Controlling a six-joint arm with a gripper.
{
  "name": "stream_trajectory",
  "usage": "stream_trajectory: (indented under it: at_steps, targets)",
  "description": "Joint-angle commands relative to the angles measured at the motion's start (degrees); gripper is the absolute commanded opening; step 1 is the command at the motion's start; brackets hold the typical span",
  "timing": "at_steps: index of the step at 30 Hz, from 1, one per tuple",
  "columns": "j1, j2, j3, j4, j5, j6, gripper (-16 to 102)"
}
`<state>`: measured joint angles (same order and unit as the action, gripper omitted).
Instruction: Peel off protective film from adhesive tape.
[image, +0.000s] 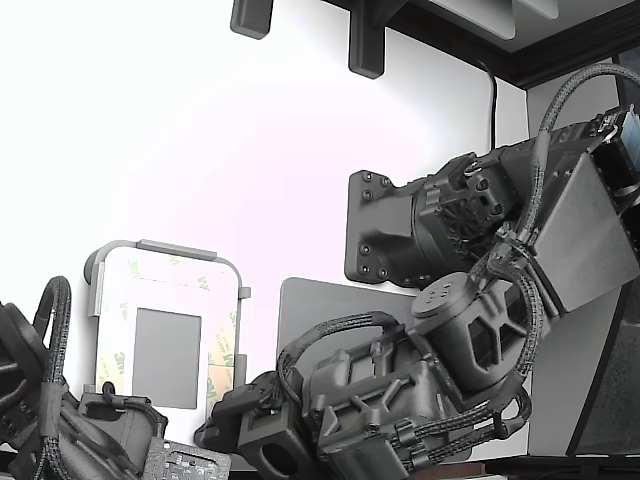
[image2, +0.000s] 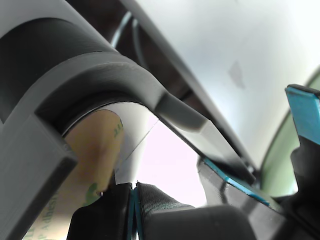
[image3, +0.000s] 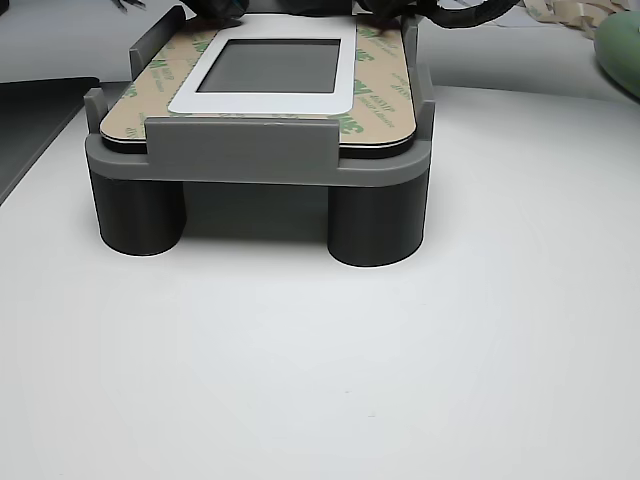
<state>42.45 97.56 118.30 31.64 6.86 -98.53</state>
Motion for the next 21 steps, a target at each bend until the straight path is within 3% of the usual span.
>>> stream_trajectory:
  at_steps: [1, 21]
  targets:
    - [-0.35, 1.67, -0.97, 0.09, 0.09, -0.09, -10]
    - [-1.32, 0.88, -1.23, 0.44, -0.44, -1.41, -10]
